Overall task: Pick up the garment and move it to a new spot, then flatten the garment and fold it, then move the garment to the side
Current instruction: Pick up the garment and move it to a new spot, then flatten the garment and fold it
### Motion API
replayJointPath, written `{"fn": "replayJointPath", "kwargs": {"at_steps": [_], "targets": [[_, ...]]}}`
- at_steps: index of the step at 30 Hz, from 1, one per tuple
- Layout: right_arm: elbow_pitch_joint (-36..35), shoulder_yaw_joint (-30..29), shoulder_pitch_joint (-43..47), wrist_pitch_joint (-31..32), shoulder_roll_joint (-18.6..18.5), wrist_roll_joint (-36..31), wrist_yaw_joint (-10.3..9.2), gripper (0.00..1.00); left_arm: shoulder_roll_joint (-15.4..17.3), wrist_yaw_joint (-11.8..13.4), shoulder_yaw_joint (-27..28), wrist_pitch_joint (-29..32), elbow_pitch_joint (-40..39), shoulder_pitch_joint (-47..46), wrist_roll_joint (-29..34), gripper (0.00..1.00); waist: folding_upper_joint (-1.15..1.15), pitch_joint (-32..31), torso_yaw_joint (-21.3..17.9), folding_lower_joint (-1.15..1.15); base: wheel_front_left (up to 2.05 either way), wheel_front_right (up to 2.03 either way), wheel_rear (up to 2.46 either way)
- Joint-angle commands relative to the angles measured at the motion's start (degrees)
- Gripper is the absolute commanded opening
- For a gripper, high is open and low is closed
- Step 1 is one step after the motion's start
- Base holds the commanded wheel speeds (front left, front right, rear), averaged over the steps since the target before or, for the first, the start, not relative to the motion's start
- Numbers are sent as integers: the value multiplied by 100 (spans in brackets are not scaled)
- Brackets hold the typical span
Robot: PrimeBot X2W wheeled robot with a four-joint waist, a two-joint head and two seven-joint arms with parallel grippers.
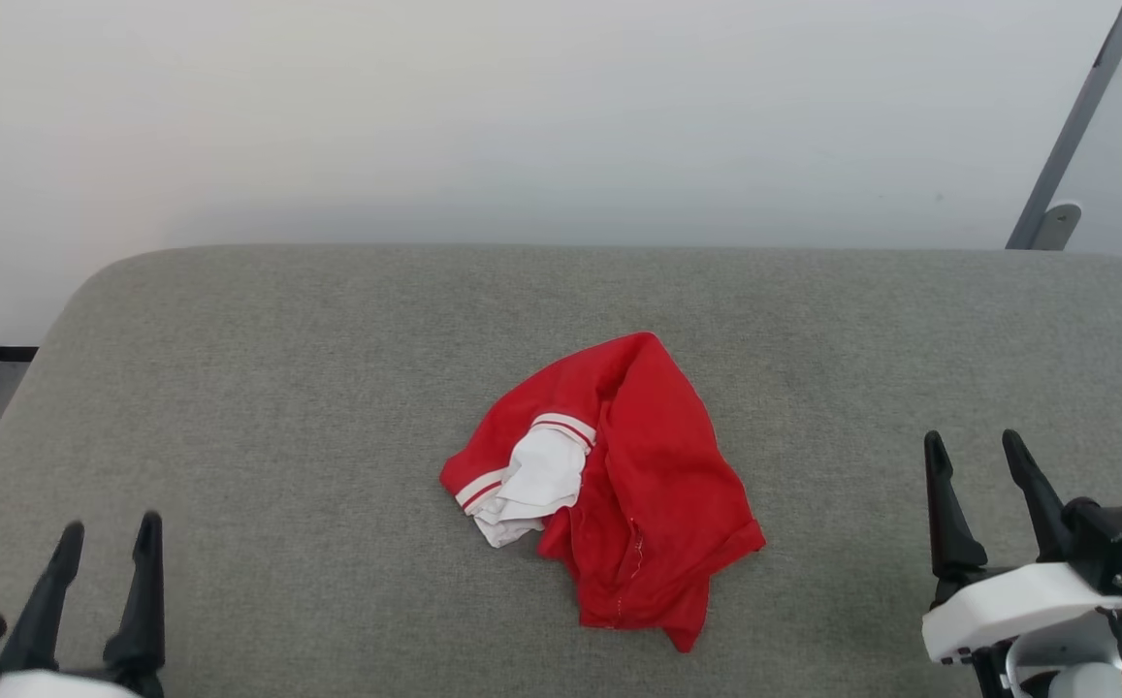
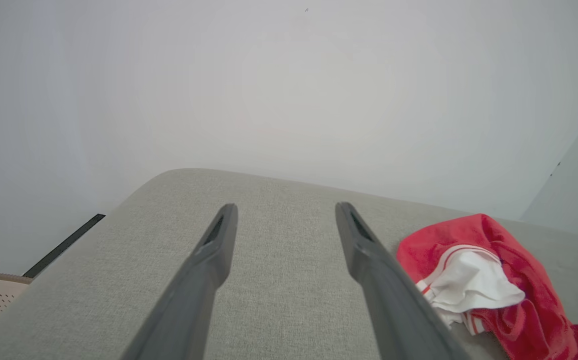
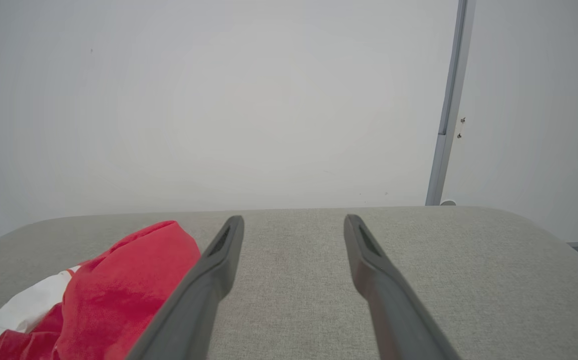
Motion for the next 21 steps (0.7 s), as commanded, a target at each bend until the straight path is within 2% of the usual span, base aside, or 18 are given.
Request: {"fn": "replayJointPath", "kwargs": {"at_steps": [1, 5, 11, 21], "targets": [[0, -3, 96, -31, 1, -7, 0, 100, -81, -91, 99, -30, -15, 132, 125, 100, 0, -11, 16, 0, 0, 0, 0], [0, -30, 119, -21, 13, -3, 0, 100, -392, -378, 436, -30, -32, 349, 375, 100, 0, -37, 57, 0, 0, 0, 0], [0, -24, 162, 6, 29, 12, 0, 100, -836, -664, 833, -30, 53, 548, 663, 100, 0, -71, 90, 0, 0, 0, 0], [33, 13, 183, 7, 43, 54, 0, 100, -1268, -917, 1022, -30, 157, 588, 960, 100, 0, -106, 109, 0, 0, 0, 0]]}}
